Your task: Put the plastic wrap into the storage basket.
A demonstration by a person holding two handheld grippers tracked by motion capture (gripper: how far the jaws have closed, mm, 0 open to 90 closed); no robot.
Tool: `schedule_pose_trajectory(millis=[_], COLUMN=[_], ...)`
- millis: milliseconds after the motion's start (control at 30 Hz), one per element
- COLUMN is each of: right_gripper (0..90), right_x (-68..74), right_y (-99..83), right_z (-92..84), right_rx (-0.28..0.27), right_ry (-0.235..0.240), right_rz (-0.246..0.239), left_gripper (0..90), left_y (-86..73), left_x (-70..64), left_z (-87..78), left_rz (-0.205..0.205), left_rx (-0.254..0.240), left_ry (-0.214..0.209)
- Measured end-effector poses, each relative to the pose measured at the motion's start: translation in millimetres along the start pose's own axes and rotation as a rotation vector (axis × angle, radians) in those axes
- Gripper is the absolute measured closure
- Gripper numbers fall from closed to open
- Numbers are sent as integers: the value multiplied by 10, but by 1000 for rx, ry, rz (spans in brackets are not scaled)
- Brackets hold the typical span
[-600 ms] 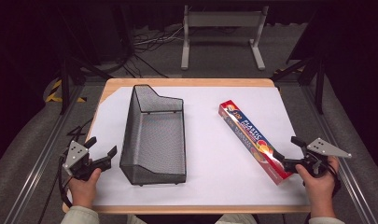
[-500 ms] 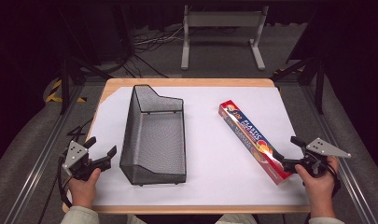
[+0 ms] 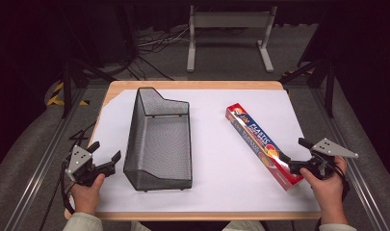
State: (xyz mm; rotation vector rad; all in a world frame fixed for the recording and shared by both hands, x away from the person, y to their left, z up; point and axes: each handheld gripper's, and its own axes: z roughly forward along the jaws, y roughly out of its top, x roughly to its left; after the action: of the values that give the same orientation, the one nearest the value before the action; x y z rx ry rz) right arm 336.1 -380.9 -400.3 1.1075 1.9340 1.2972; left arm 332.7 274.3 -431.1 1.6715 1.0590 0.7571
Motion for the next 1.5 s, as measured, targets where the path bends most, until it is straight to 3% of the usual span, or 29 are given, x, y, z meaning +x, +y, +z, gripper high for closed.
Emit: schedule_pose_trajectory(millis=[133, 300, 533, 667, 867, 1133, 1233, 1267, 1500], right_gripper=[106, 122, 181, 204, 225, 237, 231, 163, 172], right_x=[-20, -64, -138, -165, -183, -42, -8, 43, 153], right_y=[61, 164, 334, 411, 484, 641, 673, 708, 772], right_z=[41, 44, 78, 104, 162, 308, 337, 386, 502], right_rx=[59, 94, 142, 167, 203, 274, 295, 346, 404], right_ry=[41, 44, 17, 4, 6, 70, 81, 76, 107], right_rz=[10, 28, 18, 38, 26, -54, -48, -6, -20], left_gripper=[161, 162, 162, 162, 162, 162, 162, 162, 162], left_y=[-10, -22, -32, -34, -35, -35, -35, -35, -36], left_x=[-5, -6, -10, -5, -7, -8, -9, -6, -3], left_z=[-5, 3, -3, 3, 9, 8, 7, 7, 9], left_rz=[6, 14, 13, 10, 15, 15, 11, 14, 13], left_rx=[9, 21, 23, 21, 25, 24, 22, 23, 23], left_ry=[6, 15, 17, 16, 17, 17, 18, 18, 14])
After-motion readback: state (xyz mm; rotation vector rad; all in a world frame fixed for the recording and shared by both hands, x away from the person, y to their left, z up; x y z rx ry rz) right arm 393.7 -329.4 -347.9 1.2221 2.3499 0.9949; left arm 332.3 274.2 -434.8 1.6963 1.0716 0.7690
